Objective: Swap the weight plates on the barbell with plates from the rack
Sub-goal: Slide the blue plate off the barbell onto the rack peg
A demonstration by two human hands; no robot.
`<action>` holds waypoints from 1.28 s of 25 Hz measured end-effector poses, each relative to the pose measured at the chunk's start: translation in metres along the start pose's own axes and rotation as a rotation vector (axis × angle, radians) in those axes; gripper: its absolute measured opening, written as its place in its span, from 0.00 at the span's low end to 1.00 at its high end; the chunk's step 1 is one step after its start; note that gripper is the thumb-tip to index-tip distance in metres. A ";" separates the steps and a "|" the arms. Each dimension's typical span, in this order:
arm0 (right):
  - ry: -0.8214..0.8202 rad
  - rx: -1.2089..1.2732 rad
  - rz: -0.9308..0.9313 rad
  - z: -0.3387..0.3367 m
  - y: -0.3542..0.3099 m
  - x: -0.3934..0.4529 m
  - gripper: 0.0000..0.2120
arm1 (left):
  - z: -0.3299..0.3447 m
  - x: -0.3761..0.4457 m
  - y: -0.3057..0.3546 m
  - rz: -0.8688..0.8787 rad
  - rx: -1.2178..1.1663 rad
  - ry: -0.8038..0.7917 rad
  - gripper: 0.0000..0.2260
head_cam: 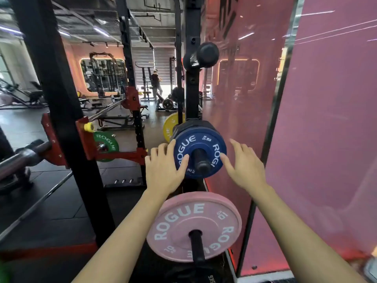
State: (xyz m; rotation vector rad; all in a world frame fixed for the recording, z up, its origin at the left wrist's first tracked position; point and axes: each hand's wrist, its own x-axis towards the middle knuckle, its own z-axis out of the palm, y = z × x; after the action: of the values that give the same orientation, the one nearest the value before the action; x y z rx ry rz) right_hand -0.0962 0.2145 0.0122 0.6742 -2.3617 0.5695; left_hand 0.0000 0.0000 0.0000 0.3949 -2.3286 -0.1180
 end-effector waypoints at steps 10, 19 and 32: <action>-0.086 0.073 -0.050 0.055 0.018 0.049 0.24 | 0.028 0.041 -0.003 -0.053 0.054 -0.004 0.18; -0.056 0.104 -0.010 0.038 0.014 0.030 0.21 | 0.015 0.029 -0.012 0.000 -0.065 -0.016 0.17; 0.029 -0.017 0.036 -0.033 -0.014 -0.073 0.19 | -0.037 -0.046 -0.011 0.147 -0.148 0.025 0.20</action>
State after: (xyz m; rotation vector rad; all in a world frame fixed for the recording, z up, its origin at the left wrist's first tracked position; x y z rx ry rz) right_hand -0.0241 0.2452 -0.0087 0.6129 -2.3536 0.5711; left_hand 0.0594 0.0050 -0.0076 0.1505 -2.2982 -0.2106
